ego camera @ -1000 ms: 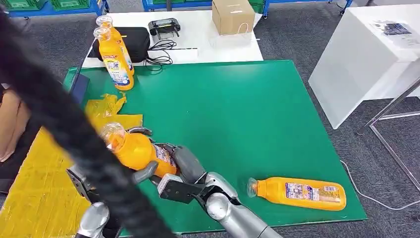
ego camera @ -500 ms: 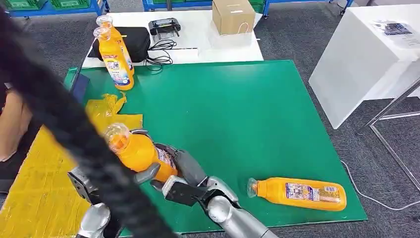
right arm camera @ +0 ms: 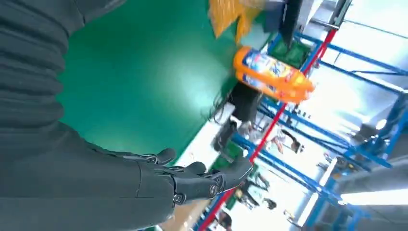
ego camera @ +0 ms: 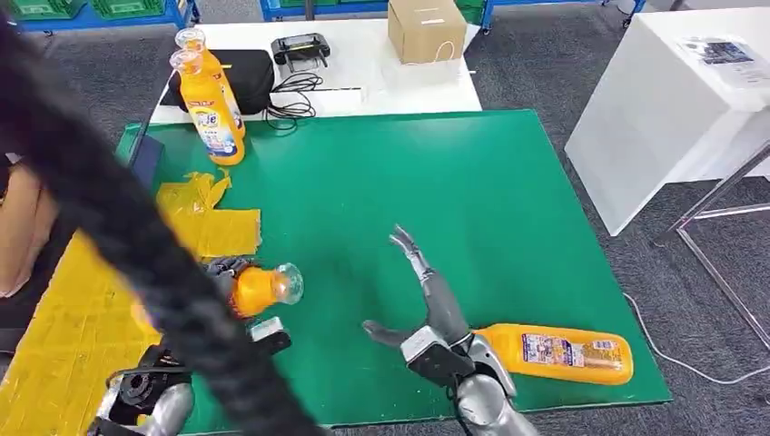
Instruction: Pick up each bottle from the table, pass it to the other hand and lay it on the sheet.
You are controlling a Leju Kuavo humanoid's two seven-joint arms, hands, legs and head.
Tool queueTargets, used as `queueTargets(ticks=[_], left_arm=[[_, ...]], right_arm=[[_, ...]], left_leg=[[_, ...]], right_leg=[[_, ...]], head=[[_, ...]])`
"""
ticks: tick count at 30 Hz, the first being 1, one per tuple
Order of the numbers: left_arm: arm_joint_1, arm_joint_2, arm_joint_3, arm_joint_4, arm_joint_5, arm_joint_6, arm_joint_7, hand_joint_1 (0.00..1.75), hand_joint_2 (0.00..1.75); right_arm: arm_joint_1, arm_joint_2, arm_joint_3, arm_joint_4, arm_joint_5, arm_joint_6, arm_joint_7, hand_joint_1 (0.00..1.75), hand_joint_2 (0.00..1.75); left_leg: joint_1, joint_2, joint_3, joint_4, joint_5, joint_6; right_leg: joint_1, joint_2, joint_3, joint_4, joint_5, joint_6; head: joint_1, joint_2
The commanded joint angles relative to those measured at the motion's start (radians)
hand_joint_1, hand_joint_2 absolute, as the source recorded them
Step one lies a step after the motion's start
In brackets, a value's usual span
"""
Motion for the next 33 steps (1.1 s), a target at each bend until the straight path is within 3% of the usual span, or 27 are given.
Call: queueTargets(ticks=[1, 10, 15, 16, 23, 27, 33], left_arm=[[-0.300, 0.084, -0.136, 0.673, -0.130, 0.112, 0.043, 1.75, 1.75], [-0.382, -0.028, -0.110, 0.941, -0.119, 0.188, 0.047, 1.75, 1.75], [-0.384, -0.053, -0.076, 0.967, -0.084, 0.191, 0.048, 1.75, 1.75], [-0.383, -0.066, -0.044, 0.981, -0.053, 0.202, 0.041, 0.00, 1.75], [-0.365, -0.070, 0.044, 0.976, 0.025, 0.231, 0.002, 0.00, 1.75], [-0.351, -0.067, 0.067, 0.950, 0.048, 0.229, -0.017, 0.00, 1.75], [-0.345, -0.064, 0.068, 0.947, 0.049, 0.231, -0.019, 0.00, 1.75]], right_arm=[[-0.049, -0.065, -0.019, -0.043, -0.008, 0.015, 0.002, 0.00, 1.75], [-0.077, -0.068, -0.004, 0.026, -0.041, 0.012, 0.005, 0.00, 1.75], [-0.068, -0.069, -0.007, 0.021, -0.047, 0.010, 0.006, 0.00, 1.75], [-0.066, -0.071, -0.002, 0.024, -0.045, 0.012, 0.014, 0.00, 1.75], [-0.060, -0.114, 0.020, 0.026, 0.009, 0.015, 0.038, 0.00, 1.75], [-0.067, -0.155, 0.049, 0.036, 0.085, 0.031, 0.060, 0.00, 1.75], [-0.062, -0.160, 0.045, 0.039, 0.085, 0.031, 0.060, 0.00, 1.75]], left_leg=[[0.000, -0.002, 0.002, -0.001, 0.001, 0.000], [0.001, -0.001, 0.005, -0.001, 0.001, 0.000], [0.000, -0.002, 0.003, -0.001, 0.002, 0.000], [0.000, -0.002, 0.004, -0.001, 0.001, 0.000], [0.000, -0.005, 0.006, -0.002, 0.004, 0.000], [0.000, -0.005, 0.006, -0.002, 0.005, 0.001], [0.001, -0.003, 0.006, -0.002, 0.004, 0.001]], right_leg=[[0.000, -0.002, 0.003, 0.000, 0.000, -0.001], [0.002, -0.001, 0.007, -0.002, 0.000, 0.000], [0.000, -0.001, 0.006, -0.001, 0.000, 0.000], [0.001, -0.001, 0.008, -0.002, 0.000, 0.000], [0.001, -0.002, 0.009, -0.002, 0.001, 0.000], [0.001, -0.002, 0.008, -0.001, 0.003, -0.001], [0.002, 0.000, 0.009, -0.003, 0.003, 0.000]], head=[[0.000, 0.000], [0.000, 0.000], [0.000, 0.000], [0.000, 0.000], [0.000, 0.000], [0.000, 0.000], [0.000, 0.000]])
